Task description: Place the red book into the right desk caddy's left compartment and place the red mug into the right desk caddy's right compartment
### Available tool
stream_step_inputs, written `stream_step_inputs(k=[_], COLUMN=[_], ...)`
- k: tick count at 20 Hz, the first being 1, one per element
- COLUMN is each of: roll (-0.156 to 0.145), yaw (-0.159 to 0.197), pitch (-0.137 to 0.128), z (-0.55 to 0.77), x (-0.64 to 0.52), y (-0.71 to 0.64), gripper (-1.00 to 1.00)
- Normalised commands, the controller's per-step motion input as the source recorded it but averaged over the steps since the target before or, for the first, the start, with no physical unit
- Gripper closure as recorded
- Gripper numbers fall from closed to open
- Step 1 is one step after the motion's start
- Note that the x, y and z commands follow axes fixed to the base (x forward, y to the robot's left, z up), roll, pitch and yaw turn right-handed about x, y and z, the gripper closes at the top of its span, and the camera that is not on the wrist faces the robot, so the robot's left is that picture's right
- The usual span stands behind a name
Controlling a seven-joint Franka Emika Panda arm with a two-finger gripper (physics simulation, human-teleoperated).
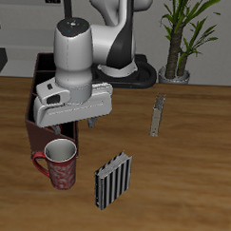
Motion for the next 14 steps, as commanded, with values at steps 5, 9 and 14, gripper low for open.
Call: stream_step_inputs(k=[5, 9, 14], roll=[0.0, -0.004, -0.002], yaw=[0.028, 0.012, -0.002], pitch=[0.026, 0.035, 0.043], z=[-0.25, -0.24, -0.36], x=[0.08, 0.01, 0.0], y=[0.13, 0.0, -0.03], gripper=[-1.0, -1.0, -1.0])
